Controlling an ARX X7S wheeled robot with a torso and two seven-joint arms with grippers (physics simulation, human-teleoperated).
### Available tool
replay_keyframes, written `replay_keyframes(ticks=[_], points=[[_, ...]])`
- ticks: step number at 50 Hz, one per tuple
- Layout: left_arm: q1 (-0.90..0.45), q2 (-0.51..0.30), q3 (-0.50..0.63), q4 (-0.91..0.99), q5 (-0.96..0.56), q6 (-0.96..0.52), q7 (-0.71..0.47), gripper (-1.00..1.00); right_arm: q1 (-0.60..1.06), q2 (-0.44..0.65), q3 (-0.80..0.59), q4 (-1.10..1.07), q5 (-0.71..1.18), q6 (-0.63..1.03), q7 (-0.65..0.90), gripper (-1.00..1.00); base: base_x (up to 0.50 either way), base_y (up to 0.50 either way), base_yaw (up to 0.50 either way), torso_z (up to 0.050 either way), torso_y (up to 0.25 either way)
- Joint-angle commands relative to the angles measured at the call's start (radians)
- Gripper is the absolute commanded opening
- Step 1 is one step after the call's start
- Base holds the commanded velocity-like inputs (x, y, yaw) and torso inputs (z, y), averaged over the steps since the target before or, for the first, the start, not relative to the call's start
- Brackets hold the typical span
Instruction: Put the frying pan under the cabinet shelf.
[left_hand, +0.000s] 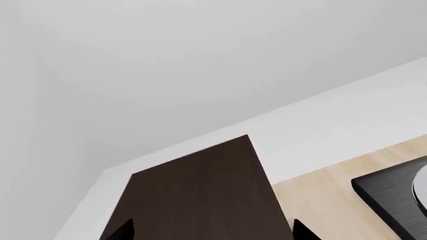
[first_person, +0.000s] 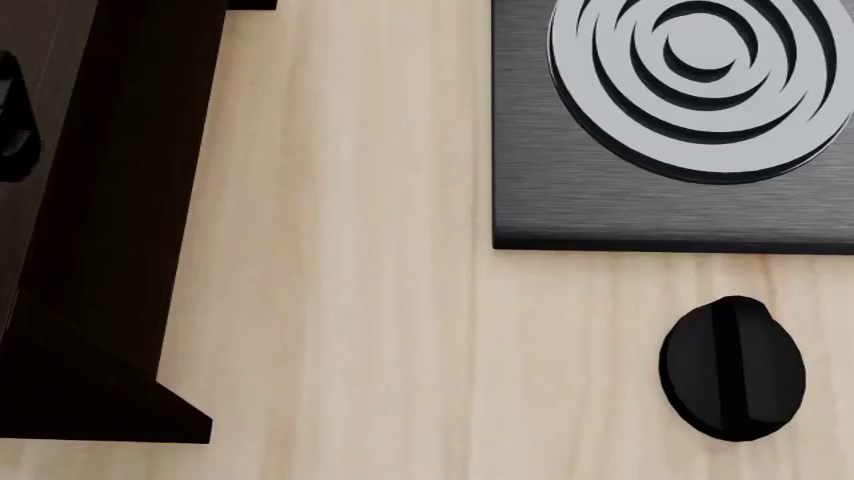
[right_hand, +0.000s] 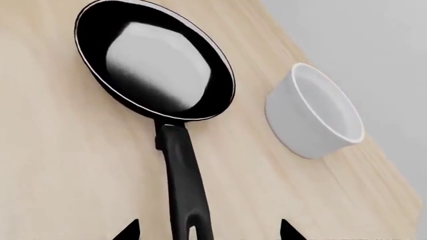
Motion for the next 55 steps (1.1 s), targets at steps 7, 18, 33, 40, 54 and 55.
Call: replay_keyframes(ticks=[7, 18, 33, 40, 54, 55], points=[[-0.039, 0.031, 0.048, 0.004, 0.005, -0.021, -0.038, 1.0, 0.039, -0.003, -0.075, 0.078, -0.022, -0.031, -0.028, 1.0, 0.0, 0.0, 0.0, 0.0, 0.0], [-0.07, 0.042, 0.066, 0.001, -0.036, -0.021, -0.072, 1.0, 0.068, 0.007, -0.074, 0.115, -0.017, -0.035, -0.043, 1.0, 0.0, 0.0, 0.0, 0.0, 0.0], [-0.093, 0.045, 0.084, 0.006, -0.096, -0.004, -0.131, 1.0, 0.158, 0.014, -0.165, 0.205, -0.044, -0.063, -0.069, 1.0, 0.0, 0.0, 0.0, 0.0, 0.0], [-0.096, 0.049, 0.094, 0.007, -0.097, 0.0, -0.137, 1.0, 0.2, 0.013, -0.214, 0.237, -0.058, -0.07, -0.079, 1.0, 0.0, 0.0, 0.0, 0.0, 0.0], [-0.114, 0.063, 0.119, 0.007, -0.114, 0.007, -0.165, 1.0, 0.27, 0.022, -0.257, 0.312, -0.073, -0.085, -0.106, 1.0, 0.0, 0.0, 0.0, 0.0, 0.0], [-0.115, 0.064, 0.122, 0.007, -0.115, 0.007, -0.166, 1.0, 0.271, 0.021, -0.26, 0.317, -0.075, -0.088, -0.108, 1.0, 0.0, 0.0, 0.0, 0.0, 0.0]])
